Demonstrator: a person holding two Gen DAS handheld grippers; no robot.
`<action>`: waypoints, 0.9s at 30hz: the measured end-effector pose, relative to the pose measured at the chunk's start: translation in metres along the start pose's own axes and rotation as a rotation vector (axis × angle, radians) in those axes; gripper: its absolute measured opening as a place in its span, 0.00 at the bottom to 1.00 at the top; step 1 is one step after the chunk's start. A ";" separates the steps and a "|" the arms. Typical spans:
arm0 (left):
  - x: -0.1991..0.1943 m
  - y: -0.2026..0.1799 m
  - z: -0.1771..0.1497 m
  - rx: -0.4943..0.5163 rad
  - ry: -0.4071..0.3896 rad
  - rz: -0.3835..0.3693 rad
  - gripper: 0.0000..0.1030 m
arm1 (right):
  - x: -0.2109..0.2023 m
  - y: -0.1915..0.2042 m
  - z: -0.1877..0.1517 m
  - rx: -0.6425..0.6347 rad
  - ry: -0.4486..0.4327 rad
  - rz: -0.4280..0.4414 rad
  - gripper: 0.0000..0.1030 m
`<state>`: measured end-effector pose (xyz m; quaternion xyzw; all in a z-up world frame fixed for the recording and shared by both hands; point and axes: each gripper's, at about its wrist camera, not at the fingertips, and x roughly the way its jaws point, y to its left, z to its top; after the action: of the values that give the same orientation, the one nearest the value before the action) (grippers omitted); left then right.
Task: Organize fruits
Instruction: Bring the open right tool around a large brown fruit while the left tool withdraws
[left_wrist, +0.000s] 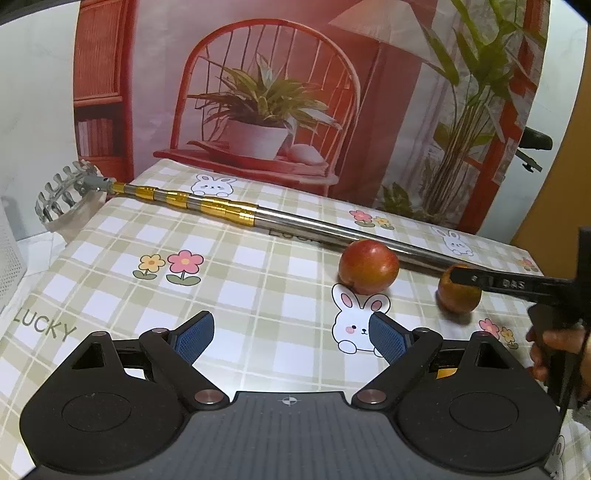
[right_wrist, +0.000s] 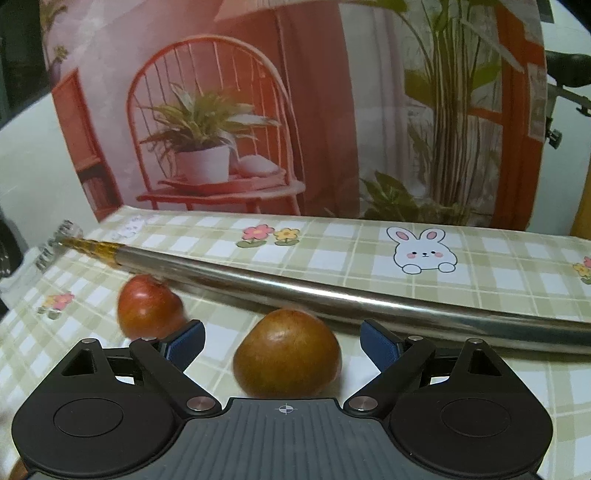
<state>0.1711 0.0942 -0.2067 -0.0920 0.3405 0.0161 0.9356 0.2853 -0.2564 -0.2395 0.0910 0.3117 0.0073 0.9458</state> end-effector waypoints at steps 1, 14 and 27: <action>0.001 0.000 -0.001 -0.004 0.002 -0.006 0.90 | 0.005 0.001 0.000 -0.012 0.012 -0.014 0.86; 0.003 -0.003 -0.006 0.013 0.021 -0.021 0.90 | 0.012 0.010 -0.010 -0.174 0.091 -0.001 0.63; -0.005 -0.008 -0.010 0.057 0.009 -0.017 0.90 | -0.049 0.023 -0.017 -0.138 0.023 0.062 0.62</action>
<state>0.1620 0.0848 -0.2094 -0.0682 0.3444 -0.0022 0.9363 0.2366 -0.2345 -0.2197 0.0353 0.3183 0.0592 0.9455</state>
